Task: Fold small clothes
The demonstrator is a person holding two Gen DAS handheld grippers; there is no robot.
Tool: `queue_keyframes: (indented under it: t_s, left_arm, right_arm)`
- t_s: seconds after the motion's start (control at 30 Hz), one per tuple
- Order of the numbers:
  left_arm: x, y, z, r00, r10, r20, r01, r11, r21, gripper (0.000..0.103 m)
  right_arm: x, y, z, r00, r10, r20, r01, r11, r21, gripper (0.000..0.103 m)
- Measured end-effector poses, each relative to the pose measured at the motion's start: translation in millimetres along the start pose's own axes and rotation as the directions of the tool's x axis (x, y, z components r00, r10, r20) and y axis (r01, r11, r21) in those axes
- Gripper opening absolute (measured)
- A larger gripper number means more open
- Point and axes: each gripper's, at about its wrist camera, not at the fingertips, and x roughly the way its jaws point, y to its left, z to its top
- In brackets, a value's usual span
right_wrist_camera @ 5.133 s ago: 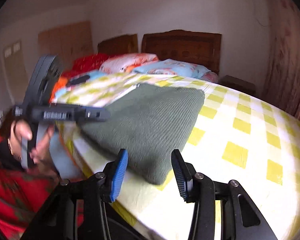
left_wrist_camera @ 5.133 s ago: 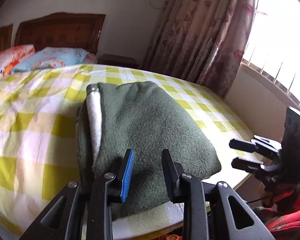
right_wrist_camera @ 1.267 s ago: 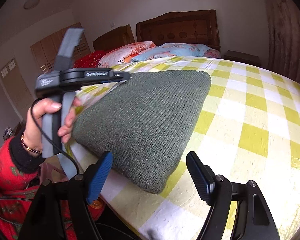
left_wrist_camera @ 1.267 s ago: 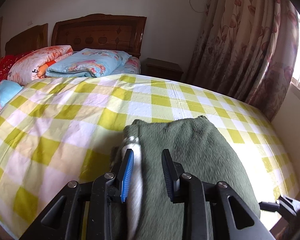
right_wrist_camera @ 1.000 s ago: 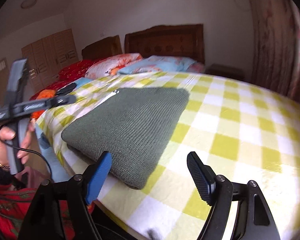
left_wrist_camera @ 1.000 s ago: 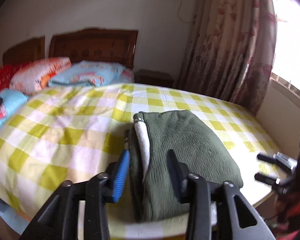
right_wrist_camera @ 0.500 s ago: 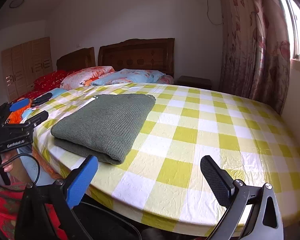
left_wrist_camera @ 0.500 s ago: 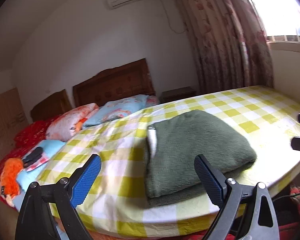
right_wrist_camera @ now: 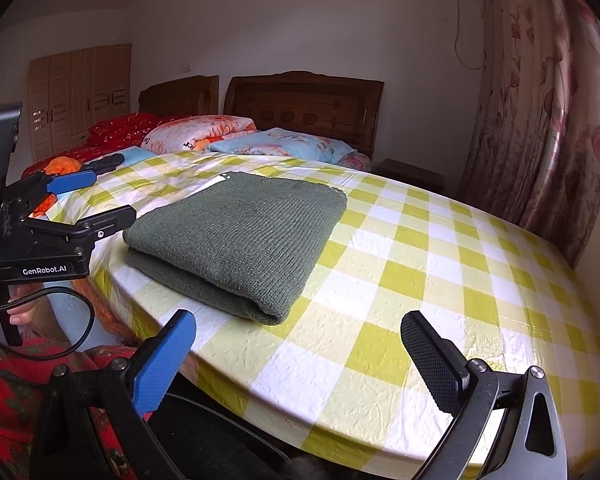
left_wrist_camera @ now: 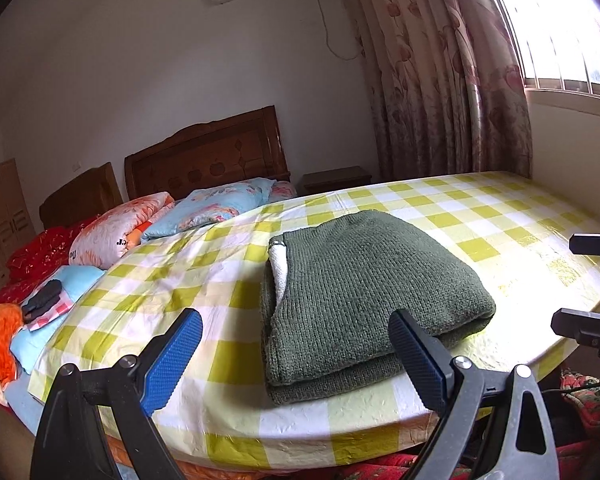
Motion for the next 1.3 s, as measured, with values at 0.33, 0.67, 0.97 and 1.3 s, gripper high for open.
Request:
queue_keyframes:
  t_s: [0.33,0.67,0.97,1.3]
  left_arm:
    - [0.2,-0.5,-0.2,1.0,-0.007,-0.001,0.007,1.0,0.003,0.096]
    - [3.2,1.6,-1.0,1.0,-0.016,-0.01,0.016,1.0,-0.001,0.096]
    - [4.0,0.9,-1.4,1.0,-0.02,-0.012,0.02,1.0,0.003,0.096]
    - [5.5,2.2,-1.5,1.0,-0.024,-0.015,0.024,1.0,0.002,0.096]
  right_arm:
    - [1.5,1.1,-0.5,1.0,0.0,-0.006,0.0,1.0,0.016,0.103]
    - [2.6,1.9,-1.3,1.0,0.001,-0.011,-0.001,1.0,0.02,0.103]
    - [2.8,1.7,-1.6,1.0,0.002,-0.011,-0.002,1.0,0.02,0.103]
    - [4.4,3.0,-2.4,1.0,0.002,-0.016,-0.001,1.0,0.022,0.103]
